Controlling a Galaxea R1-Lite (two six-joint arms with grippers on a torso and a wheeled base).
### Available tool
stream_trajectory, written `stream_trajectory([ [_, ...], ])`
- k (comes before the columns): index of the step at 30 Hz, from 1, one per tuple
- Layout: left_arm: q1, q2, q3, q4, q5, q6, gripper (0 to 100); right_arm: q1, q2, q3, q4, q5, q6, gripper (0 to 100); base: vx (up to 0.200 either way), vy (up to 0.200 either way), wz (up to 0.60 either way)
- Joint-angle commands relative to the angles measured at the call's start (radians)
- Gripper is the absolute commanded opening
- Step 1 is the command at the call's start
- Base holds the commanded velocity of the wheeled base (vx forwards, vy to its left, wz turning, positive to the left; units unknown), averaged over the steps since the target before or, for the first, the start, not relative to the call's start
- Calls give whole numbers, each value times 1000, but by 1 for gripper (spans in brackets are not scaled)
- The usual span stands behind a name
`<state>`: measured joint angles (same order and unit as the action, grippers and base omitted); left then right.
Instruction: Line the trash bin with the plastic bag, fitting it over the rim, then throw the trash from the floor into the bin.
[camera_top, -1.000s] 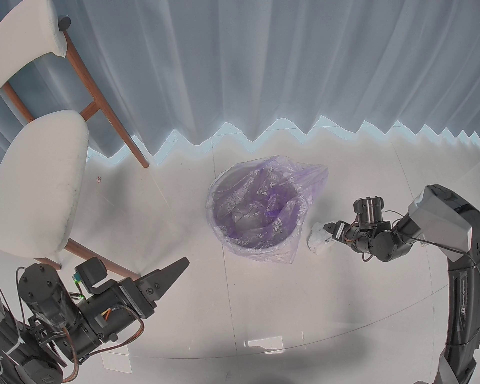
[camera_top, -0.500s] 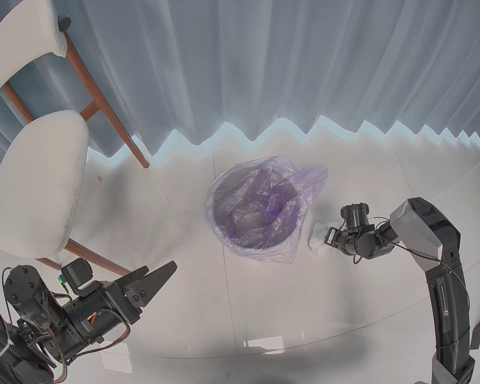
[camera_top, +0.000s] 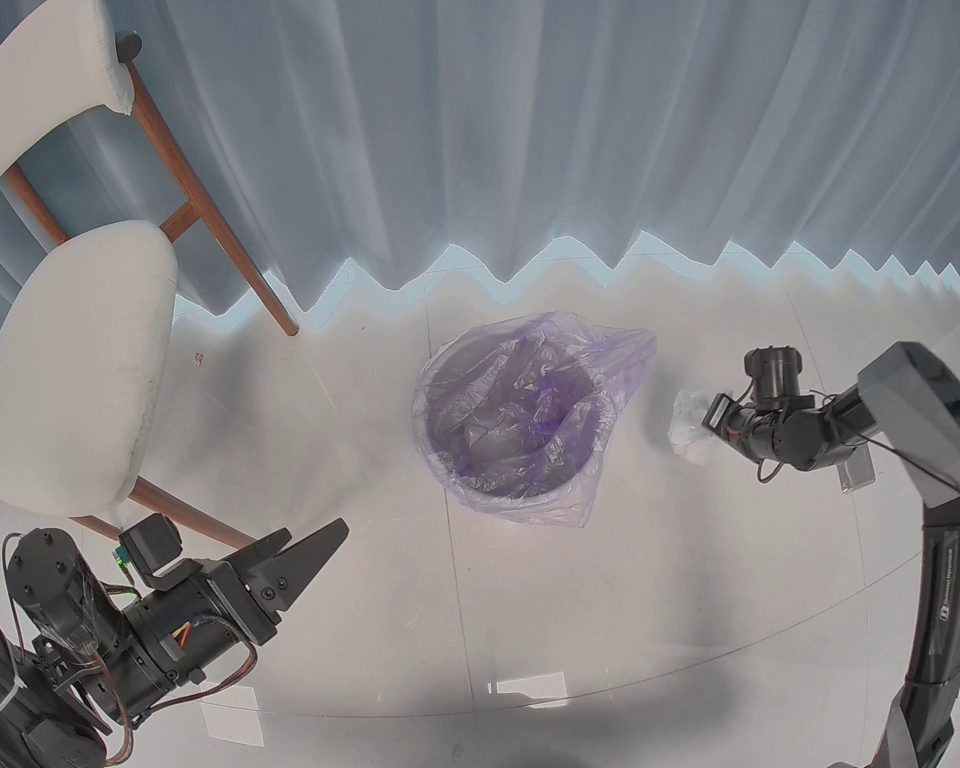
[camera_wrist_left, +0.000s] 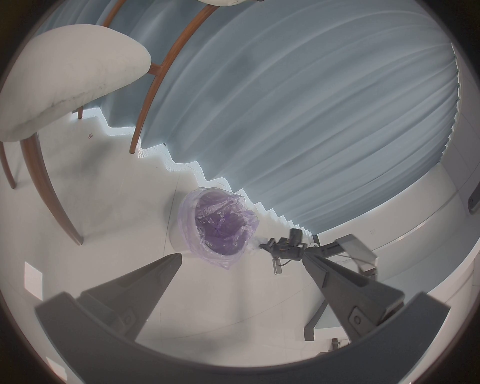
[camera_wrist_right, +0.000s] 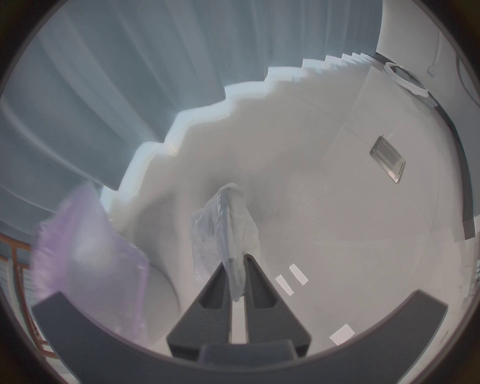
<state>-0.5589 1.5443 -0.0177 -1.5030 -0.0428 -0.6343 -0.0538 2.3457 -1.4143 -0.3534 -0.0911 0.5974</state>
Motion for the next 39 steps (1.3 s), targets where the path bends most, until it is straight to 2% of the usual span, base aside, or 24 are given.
stream_trajectory([
  [1, 1, 11, 18, 1, 7, 34, 100, -29, -453, 324, -12, 31, 51, 0, 0, 0, 0],
  [5, 2, 5, 18, -2, 7, 39, 100, 45, -641, 436, -30, 54, 54, 0, 0, 0, 0],
  [7, 4, 2, 18, -2, 12, 39, 100, 88, -672, 459, -42, 54, 51, 0, 0, 0, 0],
  [11, 4, -1, 18, 1, 37, 39, 100, 230, -686, 505, -167, 40, 51, 0, 0, 0, 0],
  [13, 4, -1, 18, 0, 38, 39, 100, 264, -680, 520, -202, 39, 45, 0, 0, 0, 0],
  [15, 4, -4, 18, -2, 40, 39, 100, 341, -655, 549, -286, 40, 27, 0, 0, 0, 0],
  [18, 4, -30, 18, -2, 41, 38, 100, 405, -595, 575, -366, 40, -4, 0, 0, 0, 0],
  [21, 4, -47, 18, -2, 47, 31, 100, 427, -543, 586, -430, 39, -34, 0, 0, 0, 0],
  [24, 4, -75, 18, 1, 95, 22, 100, 466, -410, 578, -607, 31, -119, 0, 0, 0, 0],
  [26, 4, -79, 18, 1, 101, 15, 100, 470, -376, 577, -642, 30, -143, 0, 0, 0, 0],
  [27, 4, -81, 18, 1, 107, 2, 100, 465, -289, 569, -722, 30, -197, 0, 0, 0, 0],
  [30, 4, -79, 18, 1, 110, 2, 100, 447, -175, 518, -820, 27, -231, 0, 0, 0, 0],
  [34, 4, -75, 18, 1, 112, 2, 100, 440, -85, 414, -832, -10, -232, 0, 0, 0, 0],
  [39, 4, -75, 18, 3, 124, 1, 100, 436, 12, 284, -825, -13, -232, 0, 0, 0, 0],
])
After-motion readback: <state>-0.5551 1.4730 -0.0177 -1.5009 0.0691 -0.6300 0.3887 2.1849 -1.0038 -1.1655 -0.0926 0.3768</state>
